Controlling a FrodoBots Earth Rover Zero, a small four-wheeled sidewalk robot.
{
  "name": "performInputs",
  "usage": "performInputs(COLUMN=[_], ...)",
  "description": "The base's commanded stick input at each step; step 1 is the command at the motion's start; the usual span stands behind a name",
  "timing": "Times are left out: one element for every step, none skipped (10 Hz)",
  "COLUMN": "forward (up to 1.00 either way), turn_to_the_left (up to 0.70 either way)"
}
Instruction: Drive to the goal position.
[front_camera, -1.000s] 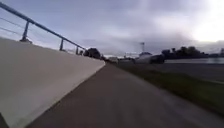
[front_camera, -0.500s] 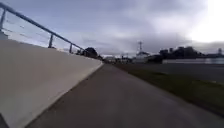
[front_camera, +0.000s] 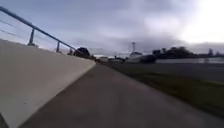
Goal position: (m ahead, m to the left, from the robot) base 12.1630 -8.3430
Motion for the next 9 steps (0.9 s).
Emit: performInputs(forward=[0.85,0.85,0.85,0.85,0.85,0.85,0.85,0.85,0.85], turn_to_the_left=[0.00,0.00,0.00,0.00,0.00,0.00,0.00,0.00,0.00])
